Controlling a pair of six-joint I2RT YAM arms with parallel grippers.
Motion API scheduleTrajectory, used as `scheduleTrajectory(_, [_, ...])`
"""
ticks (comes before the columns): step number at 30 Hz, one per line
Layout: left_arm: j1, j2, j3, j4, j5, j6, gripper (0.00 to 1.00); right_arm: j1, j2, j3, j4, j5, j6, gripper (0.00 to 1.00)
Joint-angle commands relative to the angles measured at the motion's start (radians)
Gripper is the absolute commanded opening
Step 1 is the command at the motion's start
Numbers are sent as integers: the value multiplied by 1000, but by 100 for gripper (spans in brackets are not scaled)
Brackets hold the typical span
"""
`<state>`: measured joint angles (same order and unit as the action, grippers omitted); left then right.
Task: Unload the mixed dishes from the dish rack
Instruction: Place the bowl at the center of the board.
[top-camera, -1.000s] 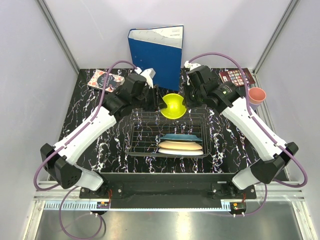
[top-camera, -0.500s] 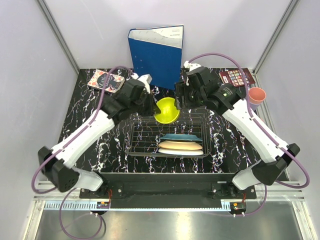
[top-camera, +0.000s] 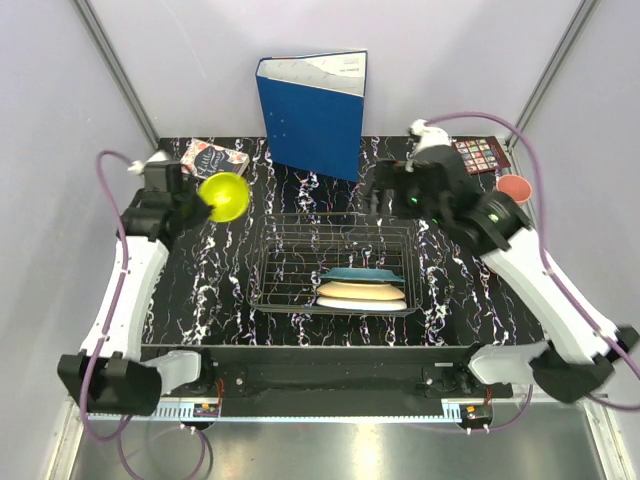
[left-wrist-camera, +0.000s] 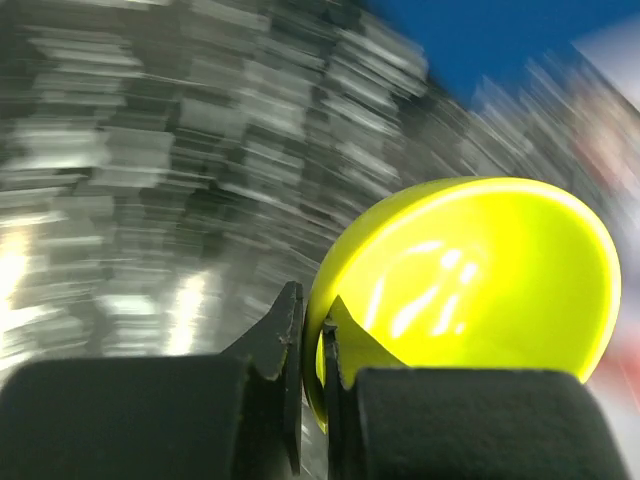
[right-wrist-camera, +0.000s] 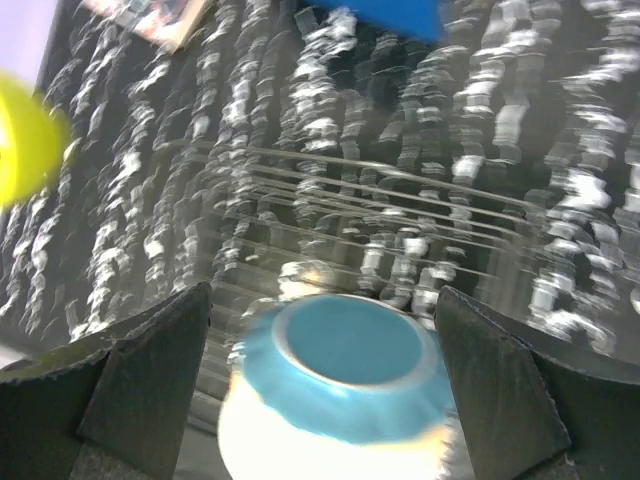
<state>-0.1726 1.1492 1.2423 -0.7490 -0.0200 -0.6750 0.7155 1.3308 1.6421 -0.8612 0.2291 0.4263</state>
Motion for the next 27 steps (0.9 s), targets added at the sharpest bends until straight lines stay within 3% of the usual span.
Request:
scheduleTrajectory(1, [214,66,-58,-55,-176,-15,0,-14,-143,-65,-53,116,0,100])
scheduleTrajectory(5, [390,107,-128,23,-100,-43,0,-14,-186,-119,-58,85,11,100])
scheduleTrajectory(11, [469,263,-147,125,-89,-64,0,-14,-226,-183,-55,113,22,100])
scheduleTrajectory(20, [519,512,-23,174,-55,-83,0,-14,-246,-234,-19,17,14,100])
scheduleTrajectory(27, [536,610,9,207,-64,-63,0,-14,-234,-232,-24,52,20,100])
